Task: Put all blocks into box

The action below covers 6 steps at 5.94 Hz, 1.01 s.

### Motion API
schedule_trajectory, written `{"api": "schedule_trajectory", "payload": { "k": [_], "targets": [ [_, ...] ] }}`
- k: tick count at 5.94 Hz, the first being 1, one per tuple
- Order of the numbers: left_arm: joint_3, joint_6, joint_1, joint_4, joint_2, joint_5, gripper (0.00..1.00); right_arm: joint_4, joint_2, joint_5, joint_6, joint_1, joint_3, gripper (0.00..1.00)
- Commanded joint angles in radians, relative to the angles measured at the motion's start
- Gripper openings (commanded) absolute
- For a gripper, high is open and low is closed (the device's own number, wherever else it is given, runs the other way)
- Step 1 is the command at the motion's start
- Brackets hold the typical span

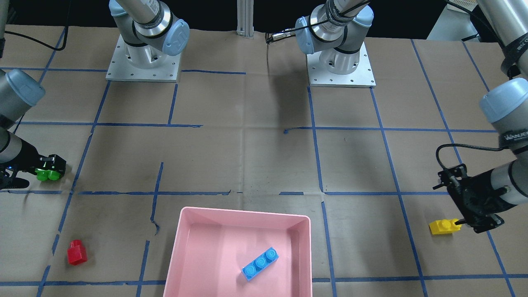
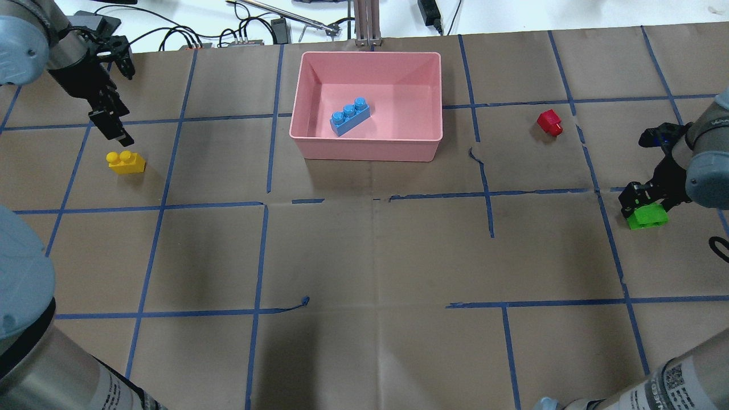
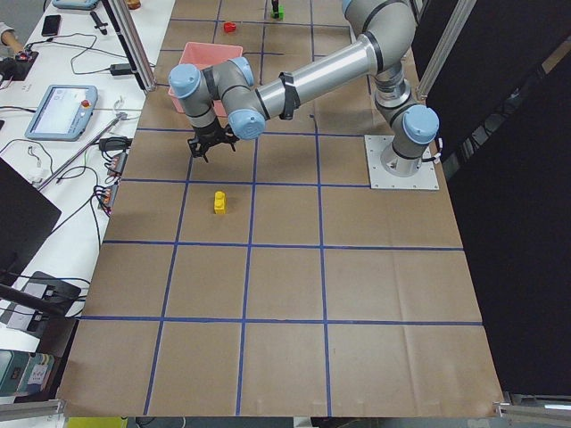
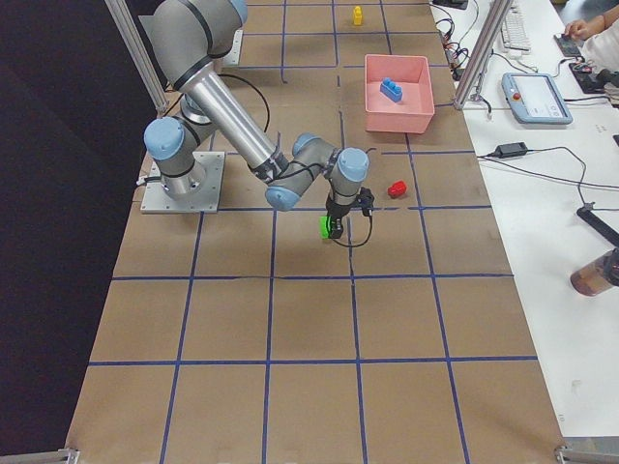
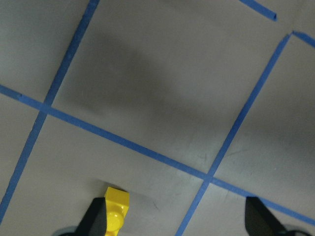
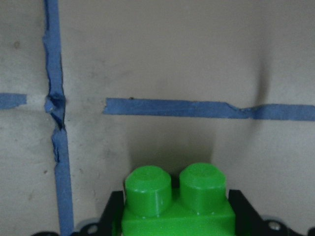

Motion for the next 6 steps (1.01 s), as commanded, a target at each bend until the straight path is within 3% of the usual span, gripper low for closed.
{"api": "schedule_trajectory", "payload": {
  "k": [1, 3, 5, 6],
  "targets": [
    [-0.100, 0.185, 0.068, 0.190, -0.004, -0.051, 0.98, 0.000, -0.009, 0.008, 0.011, 0.000, -0.011, 0.35],
    [-0.139, 0.247, 0.076, 0.243, -0.030, -0.059, 0.98, 0.043, -0.016, 0.043, 0.017, 0.013, -0.141, 0.32],
    [-0.216, 0.269, 0.093, 0.459, -0.074, -0.059, 0.98, 0.327, -0.057, 0.086, 0.142, 0.155, -0.407, 0.32],
    [-0.212, 0.285, 0.094, 0.470, -0.101, -0.059, 0.98, 0.446, -0.053, 0.086, 0.196, 0.227, -0.536, 0.33]
  ]
}}
